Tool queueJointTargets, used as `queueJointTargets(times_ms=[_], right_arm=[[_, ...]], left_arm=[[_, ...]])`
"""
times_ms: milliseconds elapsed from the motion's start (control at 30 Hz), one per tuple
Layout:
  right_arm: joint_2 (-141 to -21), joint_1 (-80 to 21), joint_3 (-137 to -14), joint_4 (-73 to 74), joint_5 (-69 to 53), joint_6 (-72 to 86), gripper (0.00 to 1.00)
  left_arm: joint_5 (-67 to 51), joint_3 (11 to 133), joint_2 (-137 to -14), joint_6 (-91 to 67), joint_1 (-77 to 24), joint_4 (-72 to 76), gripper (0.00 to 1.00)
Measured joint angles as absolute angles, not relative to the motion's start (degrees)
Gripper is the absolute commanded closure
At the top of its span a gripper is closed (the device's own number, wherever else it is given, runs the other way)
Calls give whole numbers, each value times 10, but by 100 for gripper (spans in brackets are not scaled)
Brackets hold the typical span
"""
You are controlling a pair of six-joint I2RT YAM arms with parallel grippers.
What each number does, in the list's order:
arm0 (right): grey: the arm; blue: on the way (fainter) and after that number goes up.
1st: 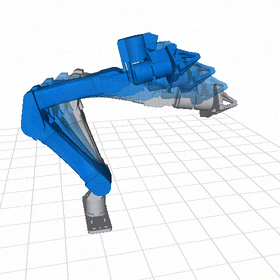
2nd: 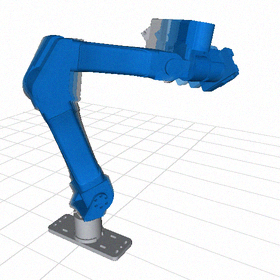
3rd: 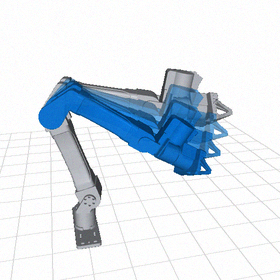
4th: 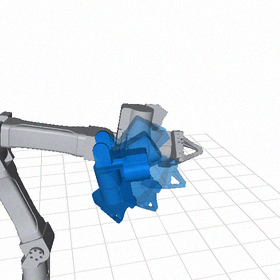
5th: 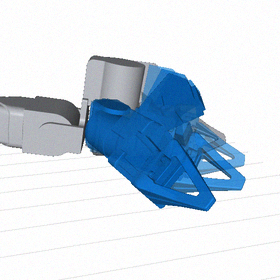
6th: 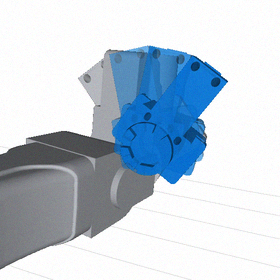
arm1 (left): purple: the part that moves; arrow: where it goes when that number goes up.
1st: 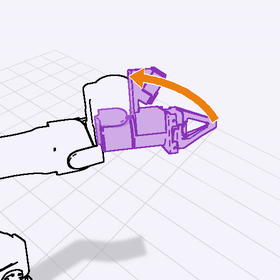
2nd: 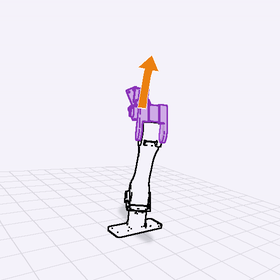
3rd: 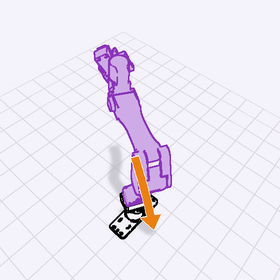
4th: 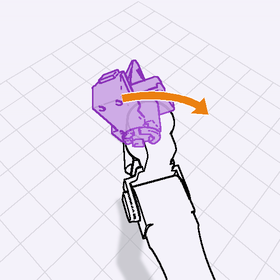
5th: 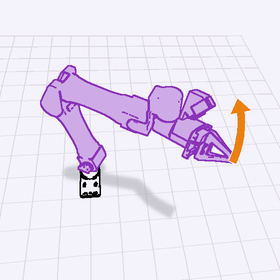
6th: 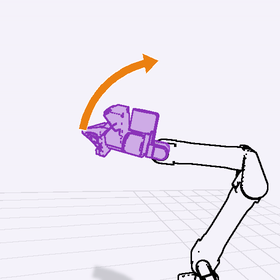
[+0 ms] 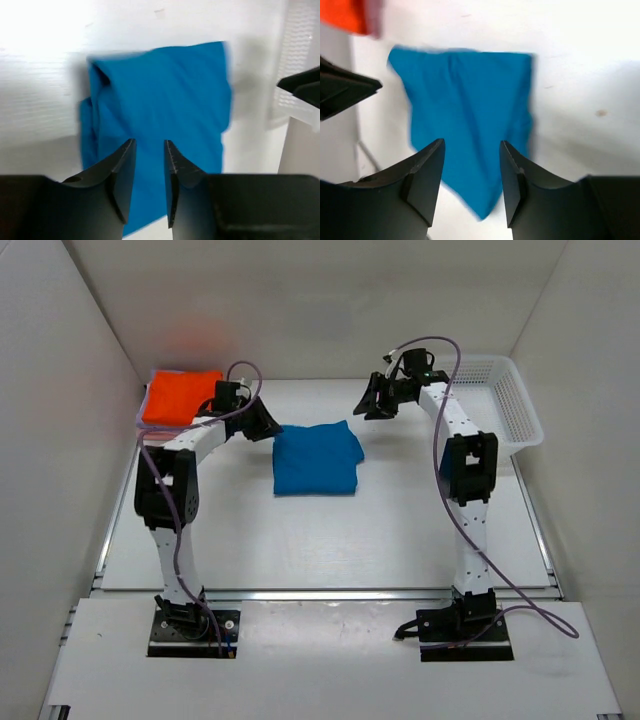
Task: Fold and stack the t-shirts
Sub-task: Fold the long partially folded tshirt into a neat square, then put the neatly folded tshirt into the corner of the board with the left arm
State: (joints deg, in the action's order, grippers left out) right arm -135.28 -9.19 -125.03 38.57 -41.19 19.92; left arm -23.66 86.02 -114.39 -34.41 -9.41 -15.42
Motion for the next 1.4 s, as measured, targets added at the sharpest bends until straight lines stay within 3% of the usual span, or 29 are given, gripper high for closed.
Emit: queueJointTargets(times_ms=[133,267,400,533,700,1067,1133,1233,1333,1400], right_arm=[[-1434,-96,-1328,458,-348,172,54],[-1406,-105,-1263,457,-301,154,53],[-1310,-107,-1110,402,-295,155,53],[-1260,-99,-1035,344,-309,161,58],[-1258,-93,-987,296,-315,166,62],[-1291,-84,-967,225,-371,190,59],[-1306,-83,-979,225,-380,193,68],[-1323,-86,-985,225,-393,200,73],[-1324,-86,-983,221,-400,199,99],[-1323,-86,-973,214,-406,203,100]], left_arm=[[-240,839,-1204,-362,-78,-140,50],[-234,777,-1194,-375,-68,-124,42],[-231,749,-1168,-373,-65,-110,41],[-231,702,-1144,-375,-67,-86,40],[-236,660,-1126,-383,-78,-51,41],[-249,627,-1119,-400,-92,1,41],[-251,623,-1119,-404,-93,7,41],[-253,617,-1118,-408,-93,18,41],[-256,614,-1118,-411,-92,23,41],[-258,612,-1118,-413,-92,28,40]])
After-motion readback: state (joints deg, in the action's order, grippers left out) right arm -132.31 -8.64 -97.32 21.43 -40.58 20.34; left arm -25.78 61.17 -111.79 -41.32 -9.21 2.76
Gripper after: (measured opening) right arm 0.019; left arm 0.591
